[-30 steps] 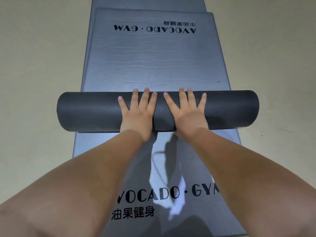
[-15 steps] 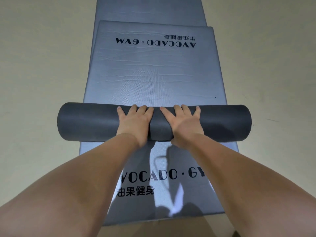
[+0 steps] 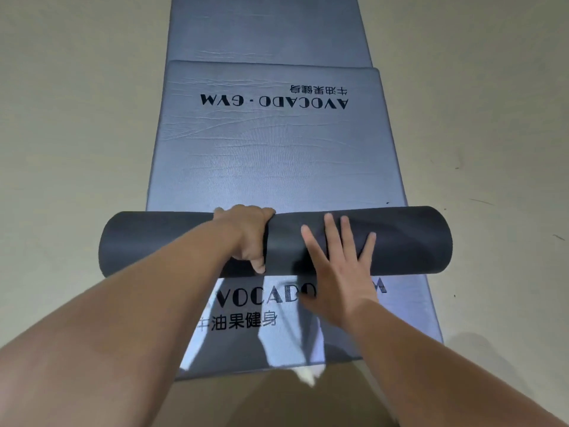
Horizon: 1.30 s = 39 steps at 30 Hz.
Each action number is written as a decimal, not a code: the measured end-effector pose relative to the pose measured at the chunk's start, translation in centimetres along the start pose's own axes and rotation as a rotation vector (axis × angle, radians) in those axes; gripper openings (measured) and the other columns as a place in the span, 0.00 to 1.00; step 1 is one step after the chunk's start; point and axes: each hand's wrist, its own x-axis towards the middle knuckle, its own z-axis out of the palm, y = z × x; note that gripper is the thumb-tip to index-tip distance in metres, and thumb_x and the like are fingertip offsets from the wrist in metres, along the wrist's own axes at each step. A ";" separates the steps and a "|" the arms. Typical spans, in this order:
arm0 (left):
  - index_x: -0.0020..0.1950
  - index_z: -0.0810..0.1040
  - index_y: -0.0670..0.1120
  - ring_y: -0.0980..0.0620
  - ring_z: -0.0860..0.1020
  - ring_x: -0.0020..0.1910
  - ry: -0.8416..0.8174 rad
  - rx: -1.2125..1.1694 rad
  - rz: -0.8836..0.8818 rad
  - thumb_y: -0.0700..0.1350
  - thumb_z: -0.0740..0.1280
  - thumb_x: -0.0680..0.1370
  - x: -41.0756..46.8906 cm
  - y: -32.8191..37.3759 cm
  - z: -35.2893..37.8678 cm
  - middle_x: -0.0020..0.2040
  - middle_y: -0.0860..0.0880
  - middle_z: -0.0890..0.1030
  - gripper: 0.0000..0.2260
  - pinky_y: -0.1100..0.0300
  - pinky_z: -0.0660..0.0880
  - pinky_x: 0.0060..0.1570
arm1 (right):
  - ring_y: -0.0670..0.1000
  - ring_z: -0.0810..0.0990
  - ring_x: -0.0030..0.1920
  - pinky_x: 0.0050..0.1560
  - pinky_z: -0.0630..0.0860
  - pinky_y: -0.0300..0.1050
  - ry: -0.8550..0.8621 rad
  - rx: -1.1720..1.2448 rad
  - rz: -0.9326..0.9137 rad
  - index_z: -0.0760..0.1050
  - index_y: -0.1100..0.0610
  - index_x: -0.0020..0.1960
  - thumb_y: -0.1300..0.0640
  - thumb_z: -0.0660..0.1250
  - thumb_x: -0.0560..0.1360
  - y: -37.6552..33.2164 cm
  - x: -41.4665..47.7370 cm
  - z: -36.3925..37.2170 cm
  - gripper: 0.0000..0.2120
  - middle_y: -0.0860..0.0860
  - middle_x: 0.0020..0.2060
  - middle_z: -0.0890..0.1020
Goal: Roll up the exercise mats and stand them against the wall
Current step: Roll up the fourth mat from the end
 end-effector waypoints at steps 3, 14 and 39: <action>0.83 0.44 0.54 0.44 0.50 0.82 0.079 0.019 0.044 0.57 0.79 0.66 -0.6 -0.2 0.9 0.83 0.53 0.51 0.57 0.30 0.45 0.73 | 0.63 0.26 0.79 0.72 0.31 0.79 -0.087 -0.028 0.032 0.24 0.41 0.77 0.25 0.72 0.65 0.1 1.3 0.0 0.66 0.57 0.81 0.30; 0.75 0.21 0.46 0.38 0.27 0.77 0.478 0.113 -0.020 0.67 0.60 0.71 -1.1 1.0 8.0 0.78 0.43 0.25 0.55 0.25 0.36 0.70 | 0.59 0.42 0.84 0.77 0.44 0.75 -0.122 -0.053 -0.069 0.32 0.35 0.80 0.17 0.68 0.58 2.2 10.8 -5.9 0.65 0.53 0.84 0.43; 0.81 0.39 0.49 0.36 0.48 0.80 0.541 0.247 -0.144 0.46 0.70 0.74 9.1 -1.6 -3.5 0.81 0.39 0.49 0.47 0.24 0.51 0.70 | 0.60 0.58 0.79 0.76 0.49 0.76 -0.152 -0.137 -0.029 0.42 0.41 0.83 0.30 0.79 0.55 4.3 22.2 -8.6 0.69 0.55 0.77 0.64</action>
